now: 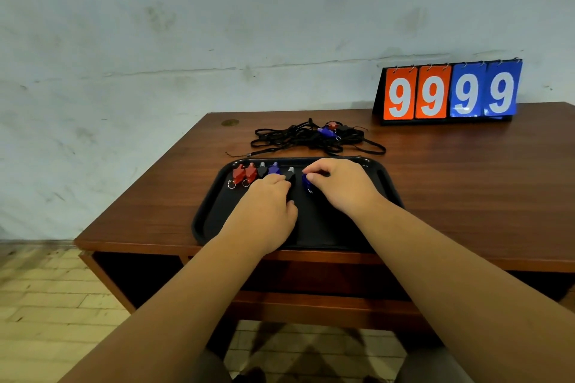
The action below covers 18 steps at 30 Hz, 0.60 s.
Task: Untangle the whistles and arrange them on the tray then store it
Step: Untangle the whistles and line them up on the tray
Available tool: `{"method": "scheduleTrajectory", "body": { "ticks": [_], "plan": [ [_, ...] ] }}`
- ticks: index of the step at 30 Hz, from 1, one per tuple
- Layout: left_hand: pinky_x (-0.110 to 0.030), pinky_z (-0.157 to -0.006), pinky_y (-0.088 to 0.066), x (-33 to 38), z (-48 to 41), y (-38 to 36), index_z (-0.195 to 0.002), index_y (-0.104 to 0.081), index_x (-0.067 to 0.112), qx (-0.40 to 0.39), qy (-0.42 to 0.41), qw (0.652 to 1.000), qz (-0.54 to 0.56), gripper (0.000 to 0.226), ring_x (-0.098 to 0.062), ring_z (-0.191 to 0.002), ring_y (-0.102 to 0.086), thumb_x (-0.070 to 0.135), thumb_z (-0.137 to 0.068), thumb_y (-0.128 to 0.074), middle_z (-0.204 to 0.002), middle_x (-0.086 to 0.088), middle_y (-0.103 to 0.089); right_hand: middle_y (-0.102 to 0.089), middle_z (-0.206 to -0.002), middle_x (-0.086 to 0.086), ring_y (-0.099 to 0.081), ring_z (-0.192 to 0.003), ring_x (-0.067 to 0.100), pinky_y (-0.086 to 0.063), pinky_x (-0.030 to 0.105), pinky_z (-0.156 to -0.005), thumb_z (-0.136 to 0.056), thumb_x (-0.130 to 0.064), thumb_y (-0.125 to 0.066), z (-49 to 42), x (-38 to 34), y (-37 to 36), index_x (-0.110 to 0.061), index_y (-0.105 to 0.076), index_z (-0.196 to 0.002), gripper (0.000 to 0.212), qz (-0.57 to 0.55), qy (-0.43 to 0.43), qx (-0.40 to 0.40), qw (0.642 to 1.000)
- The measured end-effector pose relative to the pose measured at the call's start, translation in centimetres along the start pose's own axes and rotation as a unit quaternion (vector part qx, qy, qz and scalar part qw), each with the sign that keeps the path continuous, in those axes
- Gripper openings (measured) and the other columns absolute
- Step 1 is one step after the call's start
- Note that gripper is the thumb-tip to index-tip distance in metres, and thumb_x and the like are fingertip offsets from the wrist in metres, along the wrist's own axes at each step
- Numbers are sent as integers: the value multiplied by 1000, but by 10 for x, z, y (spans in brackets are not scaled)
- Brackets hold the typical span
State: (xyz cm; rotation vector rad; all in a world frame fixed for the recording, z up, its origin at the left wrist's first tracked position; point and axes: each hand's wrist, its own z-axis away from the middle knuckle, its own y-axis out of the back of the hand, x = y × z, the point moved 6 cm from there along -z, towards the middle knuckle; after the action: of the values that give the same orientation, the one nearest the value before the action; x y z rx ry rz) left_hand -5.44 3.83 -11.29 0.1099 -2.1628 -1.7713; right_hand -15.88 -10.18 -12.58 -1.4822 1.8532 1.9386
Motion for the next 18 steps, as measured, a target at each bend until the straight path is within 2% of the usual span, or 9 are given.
{"method": "scheduleTrajectory", "body": {
  "ticks": [3, 6, 10, 14, 18],
  "plan": [
    [-33, -129, -23, 0, -2, 1, -164, -41, 17, -3, -5, 1000, -1, 58, -19, -158, -31, 33, -110, -52, -171, -1, -36, -72, -120, -17, -59, -107, 0, -41, 20, -89, -105, -34, -67, -2, 4, -1, -37, -74, -131, 28, -18, -12, 9, 1000],
    [-34, -130, -20, 2, -4, 0, -166, -36, 14, -9, -23, 999, -22, 60, -18, -160, -28, 34, -111, -49, -174, -3, -31, -70, -107, -21, -63, -105, 1, -44, 20, -86, -103, -36, -69, -4, 7, -1, -37, -74, -126, 24, -26, -16, 14, 999],
    [-34, -131, -20, 1, -5, -3, -166, -34, 13, -4, -34, 999, -30, 61, -17, -160, -26, 35, -111, -48, -174, -3, -30, -71, -109, -21, -64, -105, 2, -51, 28, -87, -103, -41, -67, -7, 3, -2, -44, -73, -117, 15, 11, -8, 16, 1000],
    [-36, -130, -25, -4, -5, -7, -166, -37, 18, 12, -30, 999, 16, 63, -21, -159, -30, 33, -108, -55, -173, 1, -32, -68, -109, -20, -63, -105, 4, -55, 33, -89, -104, -42, -65, -8, -1, -2, -46, -72, -116, 14, 30, 5, 15, 999],
    [-35, -125, -30, -4, -3, -8, -163, -42, 19, -2, -35, 999, 15, 58, -24, -153, -37, 34, -108, -53, -171, 3, -36, -69, -129, -16, -62, -121, 10, -50, 33, -93, -108, -45, -56, -5, -4, -1, -43, -75, -128, 27, 45, 16, 13, 999]
  ]
}}
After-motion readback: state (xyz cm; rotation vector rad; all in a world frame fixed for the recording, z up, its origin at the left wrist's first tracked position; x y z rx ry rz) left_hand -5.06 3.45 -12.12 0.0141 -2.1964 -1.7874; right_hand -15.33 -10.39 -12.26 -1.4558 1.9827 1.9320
